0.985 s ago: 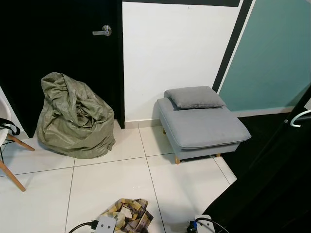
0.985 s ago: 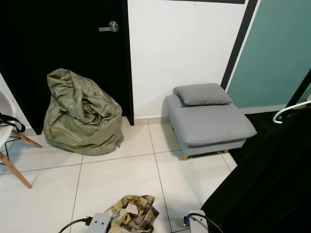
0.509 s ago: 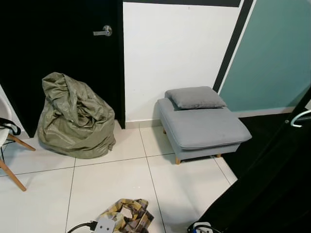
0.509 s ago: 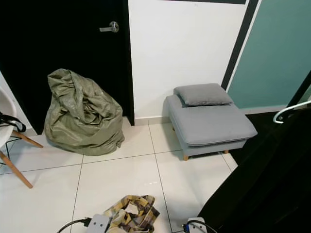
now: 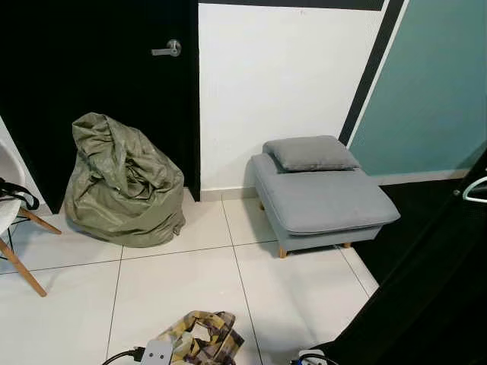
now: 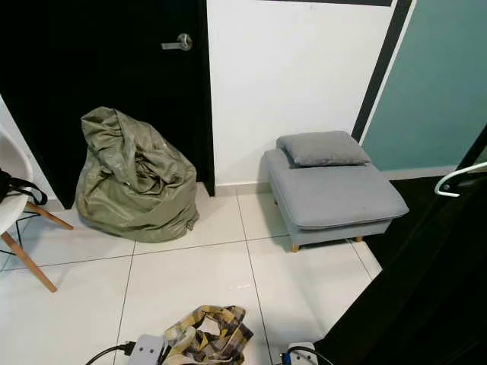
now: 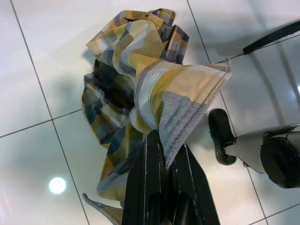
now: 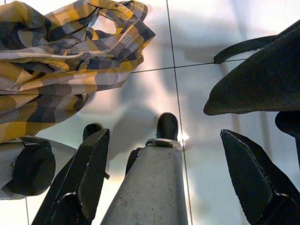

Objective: Hang hanger

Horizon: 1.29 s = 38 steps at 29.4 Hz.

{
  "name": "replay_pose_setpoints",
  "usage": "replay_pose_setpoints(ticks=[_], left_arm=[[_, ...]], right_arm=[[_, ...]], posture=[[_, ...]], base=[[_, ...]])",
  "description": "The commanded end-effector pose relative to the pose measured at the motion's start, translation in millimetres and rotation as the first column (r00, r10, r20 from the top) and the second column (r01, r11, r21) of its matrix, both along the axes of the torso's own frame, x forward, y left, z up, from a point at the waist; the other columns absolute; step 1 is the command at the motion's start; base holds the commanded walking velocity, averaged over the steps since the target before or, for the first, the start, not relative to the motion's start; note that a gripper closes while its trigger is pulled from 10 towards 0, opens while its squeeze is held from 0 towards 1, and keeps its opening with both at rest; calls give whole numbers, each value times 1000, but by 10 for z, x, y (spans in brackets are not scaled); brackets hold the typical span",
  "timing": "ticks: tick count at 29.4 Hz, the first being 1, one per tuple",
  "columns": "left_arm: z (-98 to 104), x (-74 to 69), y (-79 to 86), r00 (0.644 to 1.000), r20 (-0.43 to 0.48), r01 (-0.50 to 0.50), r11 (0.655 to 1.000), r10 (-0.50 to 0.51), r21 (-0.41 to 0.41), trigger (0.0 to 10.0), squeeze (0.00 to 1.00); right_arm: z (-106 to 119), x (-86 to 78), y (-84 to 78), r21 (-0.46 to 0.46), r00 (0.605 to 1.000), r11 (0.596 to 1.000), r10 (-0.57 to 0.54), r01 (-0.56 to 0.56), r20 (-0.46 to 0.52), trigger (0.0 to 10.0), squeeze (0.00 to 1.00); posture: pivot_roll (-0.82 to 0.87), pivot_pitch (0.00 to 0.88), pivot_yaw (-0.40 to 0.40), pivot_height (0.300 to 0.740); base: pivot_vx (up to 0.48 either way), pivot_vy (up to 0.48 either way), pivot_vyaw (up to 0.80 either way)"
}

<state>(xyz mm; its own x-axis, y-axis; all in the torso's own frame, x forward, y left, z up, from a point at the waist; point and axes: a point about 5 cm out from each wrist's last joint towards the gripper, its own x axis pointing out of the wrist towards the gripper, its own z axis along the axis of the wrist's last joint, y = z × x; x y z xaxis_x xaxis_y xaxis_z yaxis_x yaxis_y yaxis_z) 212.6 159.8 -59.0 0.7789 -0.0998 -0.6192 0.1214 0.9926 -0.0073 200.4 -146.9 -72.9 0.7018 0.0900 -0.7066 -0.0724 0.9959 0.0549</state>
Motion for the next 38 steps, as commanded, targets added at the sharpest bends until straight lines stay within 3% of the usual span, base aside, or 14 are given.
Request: replay_pose_setpoints(ticks=[1, 4, 16, 38], left_arm=[[-48, -59, 15, 999, -40, 14, 1000, -14, 3, 10000, 0], [-52, -61, -11, 999, -43, 29, 999, -28, 14, 10000, 0], [-42, -49, 30, 999, -27, -40, 999, 39, -7, 10000, 0], [-50, -68, 62, 998, -33, -51, 999, 51, -10, 10000, 0]], right_arm=[[-46, -77, -15, -6, 1000, 1000, -4, 4, -31, 10000, 0], [-49, -83, -23, -8, 999, 1000, -7, 6, -33, 10000, 0], [-48, -74, -26, -17, 999, 1000, 10, -10, -39, 10000, 0], [-60, -90, 62, 17, 998, 999, 39, -38, -49, 10000, 0]], posture=[[35, 163, -26, 740], [35, 163, -26, 740], [36, 161, -36, 740], [53, 157, -31, 740]], base=[[0, -480, 0], [0, -480, 0], [0, 0, 0], [0, 0, 0]])
